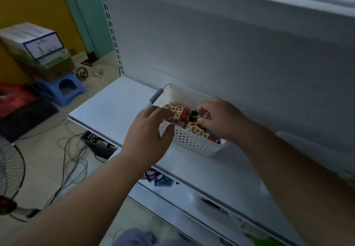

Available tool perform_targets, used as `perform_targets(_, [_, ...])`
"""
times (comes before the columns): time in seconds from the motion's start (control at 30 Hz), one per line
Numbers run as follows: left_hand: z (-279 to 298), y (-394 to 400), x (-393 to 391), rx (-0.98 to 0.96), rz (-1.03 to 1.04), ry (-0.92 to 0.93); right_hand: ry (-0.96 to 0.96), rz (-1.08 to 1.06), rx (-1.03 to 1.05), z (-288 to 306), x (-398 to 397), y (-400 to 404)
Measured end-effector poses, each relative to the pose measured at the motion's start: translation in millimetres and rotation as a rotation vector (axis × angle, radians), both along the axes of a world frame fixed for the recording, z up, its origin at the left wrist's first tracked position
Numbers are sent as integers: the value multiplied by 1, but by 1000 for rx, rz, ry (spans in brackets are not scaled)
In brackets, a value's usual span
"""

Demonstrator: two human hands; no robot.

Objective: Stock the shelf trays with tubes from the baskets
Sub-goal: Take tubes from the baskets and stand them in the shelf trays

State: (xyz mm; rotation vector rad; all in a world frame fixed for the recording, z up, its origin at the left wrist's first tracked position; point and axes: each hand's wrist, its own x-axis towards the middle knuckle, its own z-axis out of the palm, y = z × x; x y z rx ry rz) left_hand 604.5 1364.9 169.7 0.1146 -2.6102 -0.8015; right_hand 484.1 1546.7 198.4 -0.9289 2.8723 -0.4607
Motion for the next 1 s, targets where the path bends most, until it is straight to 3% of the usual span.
perform_targets(0.13, [-5, -32, -28, -7, -106, 61, -46, 53, 84, -16, -28, -42])
perform_targets(0.3, [-4, -70, -62, 47, -224, 113, 0, 191, 438, -33, -41, -80])
perform_targets(0.47, [-3, -91, -88, 34, -339, 129, -56, 90, 601, -32, -44, -94])
perform_targets(0.6, [-1, -92, -101, 73, -420, 109, -51, -205, 312, -4, -28, -57])
perform_targets(0.83, [2, -62, -130, -40, -574, 5, -133, -686, -605, 16, 28, -17])
perform_targets(1.0, [1, -32, -162, -354, -582, -295, -201, -750, -670, 4, 52, -22])
